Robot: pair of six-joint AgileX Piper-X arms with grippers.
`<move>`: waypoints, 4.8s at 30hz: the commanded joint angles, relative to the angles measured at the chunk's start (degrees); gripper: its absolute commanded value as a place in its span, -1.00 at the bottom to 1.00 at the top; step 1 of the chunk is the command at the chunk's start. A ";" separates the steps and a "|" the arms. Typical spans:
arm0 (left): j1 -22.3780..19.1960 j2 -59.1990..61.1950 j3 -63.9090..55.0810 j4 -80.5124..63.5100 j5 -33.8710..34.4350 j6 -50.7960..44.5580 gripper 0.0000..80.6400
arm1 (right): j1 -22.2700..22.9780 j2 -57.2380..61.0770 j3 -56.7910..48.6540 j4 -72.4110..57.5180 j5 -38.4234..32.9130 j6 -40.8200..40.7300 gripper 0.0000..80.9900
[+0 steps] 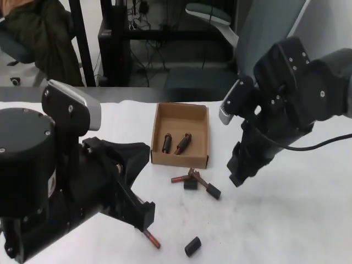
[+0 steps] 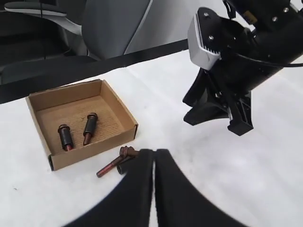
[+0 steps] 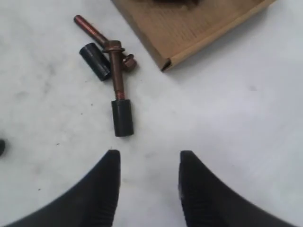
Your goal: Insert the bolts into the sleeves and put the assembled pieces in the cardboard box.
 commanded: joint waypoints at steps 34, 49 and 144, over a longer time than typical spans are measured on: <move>-0.20 -0.19 -0.04 1.21 -0.84 -1.54 -0.95 | -0.28 24.76 -15.39 9.60 -5.63 -20.15 -0.02; -0.20 -0.18 -0.04 -0.19 -0.84 -1.43 -0.95 | -0.17 25.34 -15.44 7.86 -7.56 -20.78 -0.86; -0.20 -0.18 -0.04 1.22 -0.46 -3.95 -0.95 | 2.33 33.91 -38.68 0.15 1.21 8.99 0.41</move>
